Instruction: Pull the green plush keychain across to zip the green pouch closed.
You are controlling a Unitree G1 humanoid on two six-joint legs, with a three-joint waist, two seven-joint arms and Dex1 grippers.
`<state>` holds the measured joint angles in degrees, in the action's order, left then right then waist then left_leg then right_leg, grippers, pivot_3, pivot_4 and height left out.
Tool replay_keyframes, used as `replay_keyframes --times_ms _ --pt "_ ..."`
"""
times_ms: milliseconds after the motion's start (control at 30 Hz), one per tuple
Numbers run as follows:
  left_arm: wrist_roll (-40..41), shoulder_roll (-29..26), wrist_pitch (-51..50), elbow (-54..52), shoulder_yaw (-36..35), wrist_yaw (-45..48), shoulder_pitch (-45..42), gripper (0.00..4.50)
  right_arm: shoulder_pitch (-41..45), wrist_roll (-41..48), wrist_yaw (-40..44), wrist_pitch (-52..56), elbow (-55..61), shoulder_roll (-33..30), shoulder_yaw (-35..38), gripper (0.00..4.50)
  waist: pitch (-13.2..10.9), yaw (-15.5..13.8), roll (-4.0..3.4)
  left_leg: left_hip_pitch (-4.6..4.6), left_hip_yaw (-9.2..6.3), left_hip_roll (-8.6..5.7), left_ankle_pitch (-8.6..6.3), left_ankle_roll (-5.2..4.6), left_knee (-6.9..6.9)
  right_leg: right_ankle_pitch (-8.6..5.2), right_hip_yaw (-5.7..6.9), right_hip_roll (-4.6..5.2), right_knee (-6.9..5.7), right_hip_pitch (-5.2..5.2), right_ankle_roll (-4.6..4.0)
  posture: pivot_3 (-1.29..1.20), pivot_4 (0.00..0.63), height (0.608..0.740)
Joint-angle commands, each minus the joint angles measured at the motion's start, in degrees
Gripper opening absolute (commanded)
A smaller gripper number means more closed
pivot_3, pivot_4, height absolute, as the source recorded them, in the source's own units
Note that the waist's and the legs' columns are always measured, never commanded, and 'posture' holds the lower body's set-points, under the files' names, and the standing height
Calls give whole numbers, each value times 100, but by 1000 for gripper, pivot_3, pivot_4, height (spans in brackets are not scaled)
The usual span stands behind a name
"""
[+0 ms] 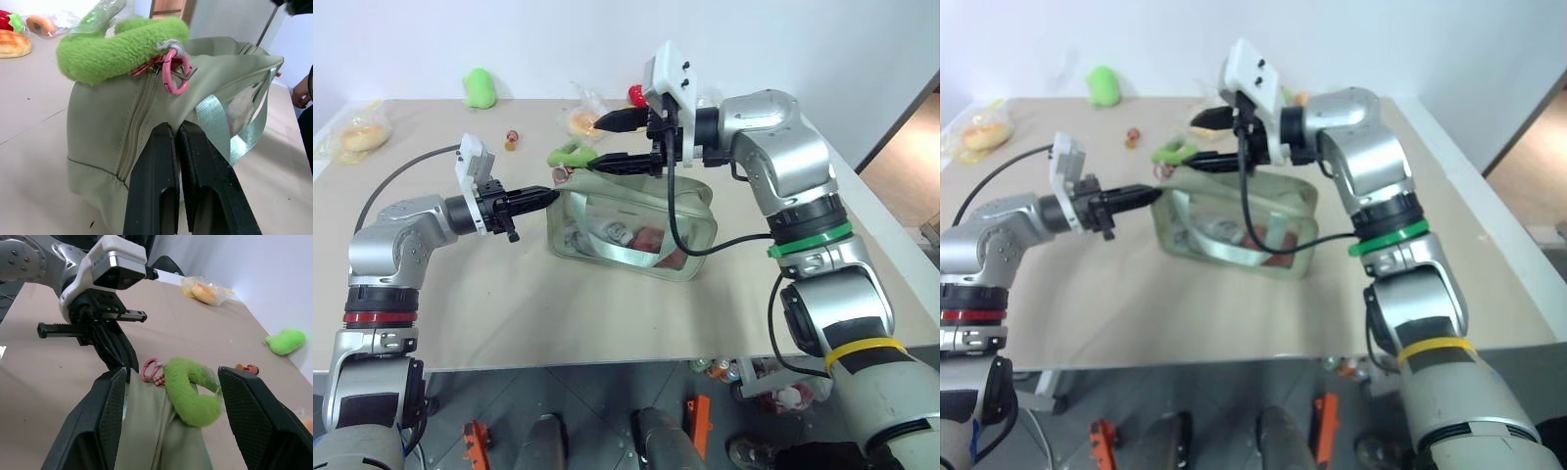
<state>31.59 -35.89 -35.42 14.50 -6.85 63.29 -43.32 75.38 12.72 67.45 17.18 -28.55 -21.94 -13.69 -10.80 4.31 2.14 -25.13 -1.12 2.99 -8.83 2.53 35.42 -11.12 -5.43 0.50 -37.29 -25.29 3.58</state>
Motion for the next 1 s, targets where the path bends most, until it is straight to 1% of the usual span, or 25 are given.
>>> replay_keyframes --times_ms 33,167,333,733,867,900,933,1000 --pt "68 -21 34 -204 -80 7 22 0 377 -214 57 -414 -403 192 4 3077 0 2 0 0 -1 1 0 0 0 0 1 -1 -1 0 -1 0 150 740" --pt "82 -10 22 -244 -88 -15 58 0 654 -468 -4 -772 -1148 441 42 3077 0 2 0 0 -2 1 0 0 0 0 2 -2 -1 1 -1 0 150 740" --pt "109 5 -8 -333 -100 -61 123 0 847 -676 -14 -1081 -1775 659 94 3077 0 2 0 -1 -2 1 0 0 -1 0 2 -1 0 1 -1 0 150 740" --pt "182 -6 -28 -449 -133 -187 244 0 901 -1055 -92 -1413 -2583 951 133 3077 0 5 0 0 -6 1 0 0 -3 0 5 -1 0 2 -1 0 150 740" --pt "181 -13 -30 -459 -141 -223 271 0 934 -1101 -132 -1497 -2772 992 183 1936 0 7 0 1 -6 1 0 0 -3 0 5 -1 0 2 -1 0 150 740" --pt "184 -10 -33 -458 -141 -230 271 0 937 -1102 -121 -1518 -2785 999 189 1524 0 7 0 1 -7 1 0 0 -3 0 5 -1 0 2 -1 0 150 740" --pt "183 -6 -32 -458 -136 -235 274 0 942 -1108 -120 -1531 -2802 1000 192 1279 0 7 0 1 -7 1 0 0 -3 0 5 -2 0 2 -1 0 150 740" --pt "176 2 -21 -452 -126 -238 282 0 948 -1110 -113 -1547 -2824 1002 198 499 0 8 0 1 -7 1 0 0 -3 0 5 -2 0 2 -1 0 150 740"
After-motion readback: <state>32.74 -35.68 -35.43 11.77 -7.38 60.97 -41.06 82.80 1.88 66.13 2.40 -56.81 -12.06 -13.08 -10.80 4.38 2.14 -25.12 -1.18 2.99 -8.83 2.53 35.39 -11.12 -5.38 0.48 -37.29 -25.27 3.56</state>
